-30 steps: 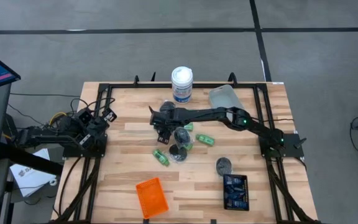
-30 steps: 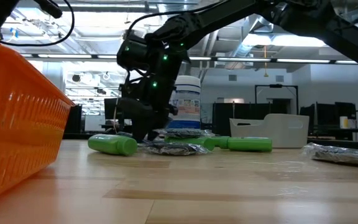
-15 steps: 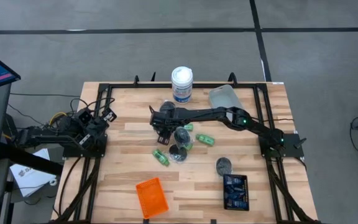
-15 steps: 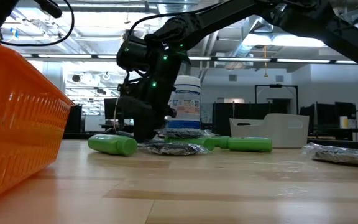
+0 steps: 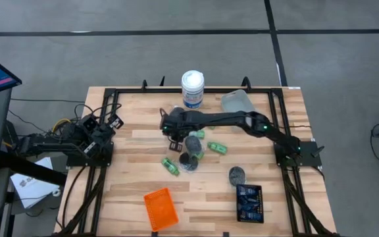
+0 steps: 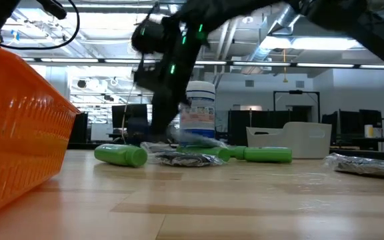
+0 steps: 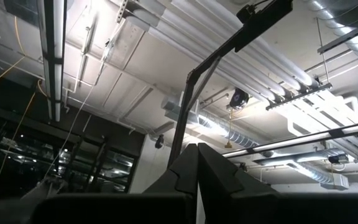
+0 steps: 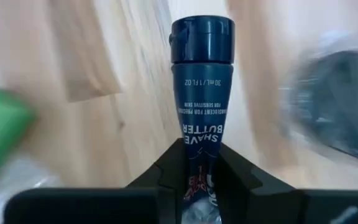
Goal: Pick & Place Travel size toiletries
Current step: Put the blue shave cream into the black basket
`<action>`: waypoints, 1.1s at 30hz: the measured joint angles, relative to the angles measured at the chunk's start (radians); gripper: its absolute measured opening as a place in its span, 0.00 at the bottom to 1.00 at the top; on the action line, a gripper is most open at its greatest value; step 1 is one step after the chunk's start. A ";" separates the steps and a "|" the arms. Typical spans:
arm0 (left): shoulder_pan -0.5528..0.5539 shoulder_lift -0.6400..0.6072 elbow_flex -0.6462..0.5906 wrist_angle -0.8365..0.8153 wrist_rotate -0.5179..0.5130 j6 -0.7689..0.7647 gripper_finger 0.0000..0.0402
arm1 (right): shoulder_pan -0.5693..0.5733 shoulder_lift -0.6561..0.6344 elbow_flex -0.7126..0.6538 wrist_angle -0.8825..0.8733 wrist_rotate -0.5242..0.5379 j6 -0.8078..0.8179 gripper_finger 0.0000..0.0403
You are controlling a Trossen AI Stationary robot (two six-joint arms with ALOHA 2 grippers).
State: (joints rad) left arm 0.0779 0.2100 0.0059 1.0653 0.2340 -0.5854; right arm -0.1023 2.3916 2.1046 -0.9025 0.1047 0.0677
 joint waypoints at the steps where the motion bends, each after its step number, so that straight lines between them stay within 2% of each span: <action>1: 0.000 0.000 0.000 0.000 0.000 0.000 0.00 | 0.003 -0.028 0.001 -0.026 0.000 0.000 0.13; 8: 0.000 0.000 0.000 0.005 0.000 0.000 0.00 | 0.067 -0.195 0.002 -0.222 -0.002 0.054 0.13; 15: 0.000 0.000 0.000 0.008 0.000 0.000 0.00 | 0.200 -0.310 0.002 -0.411 0.002 0.195 0.13; 25: 0.000 0.000 0.000 0.010 0.000 0.000 0.00 | 0.496 -0.358 0.002 -0.679 0.111 0.595 0.13; 33: 0.000 0.000 0.000 0.010 0.000 0.000 0.00 | 0.698 -0.358 -0.001 -0.669 0.127 0.904 0.13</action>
State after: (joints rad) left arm 0.0780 0.2101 0.0060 1.0752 0.2337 -0.5853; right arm 0.5960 2.0335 2.1036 -1.5714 0.2320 0.9715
